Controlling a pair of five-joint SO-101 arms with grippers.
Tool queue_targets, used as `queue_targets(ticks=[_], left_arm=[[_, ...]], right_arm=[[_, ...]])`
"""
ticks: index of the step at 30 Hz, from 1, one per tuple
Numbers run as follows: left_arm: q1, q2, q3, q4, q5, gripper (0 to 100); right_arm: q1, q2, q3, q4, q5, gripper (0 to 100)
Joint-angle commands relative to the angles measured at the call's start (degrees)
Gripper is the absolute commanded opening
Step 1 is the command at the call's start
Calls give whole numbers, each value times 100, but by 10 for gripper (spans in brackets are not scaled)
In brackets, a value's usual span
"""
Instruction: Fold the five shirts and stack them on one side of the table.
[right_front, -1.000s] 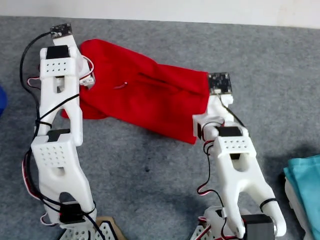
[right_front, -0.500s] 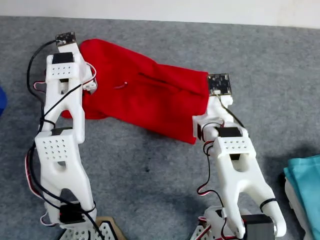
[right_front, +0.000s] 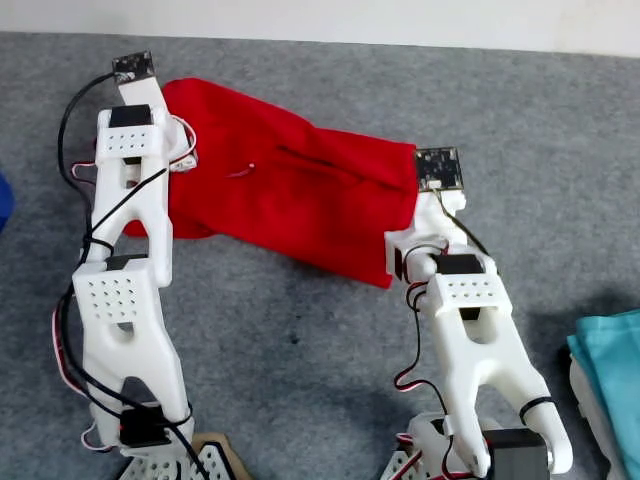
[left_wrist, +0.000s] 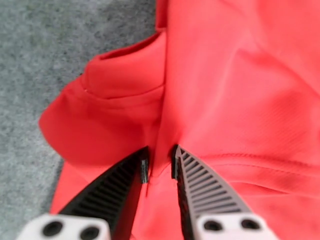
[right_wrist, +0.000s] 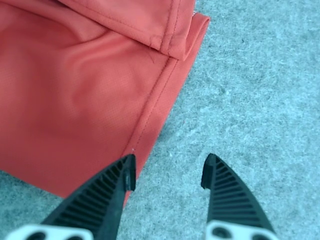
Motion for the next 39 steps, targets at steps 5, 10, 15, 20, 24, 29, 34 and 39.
queue_targets(ticks=[5,10,15,20,24,29,34,39], left_arm=[[338,75,127,-220,-35,109],[286,453,101,-246,-35,107],[295,444,101,-202,-26,104],[303,444,-462,141,-26,23],[321,453,-1174,800,-26,22],[418,479,-1921,1310,-44,7],[567,470,-2519,1459,-35,7],[831,488,-2853,1618,-26,7]], right_arm=[[-4,-198,-22,-57,-26,215],[-4,-198,-13,-48,-26,214],[-84,-207,84,-75,-26,213],[-101,-207,84,-84,-26,212],[-101,-198,84,-84,-26,212],[-101,-198,127,-224,-26,212],[-92,-198,242,-470,-35,212],[-31,-189,189,-576,-343,216]])
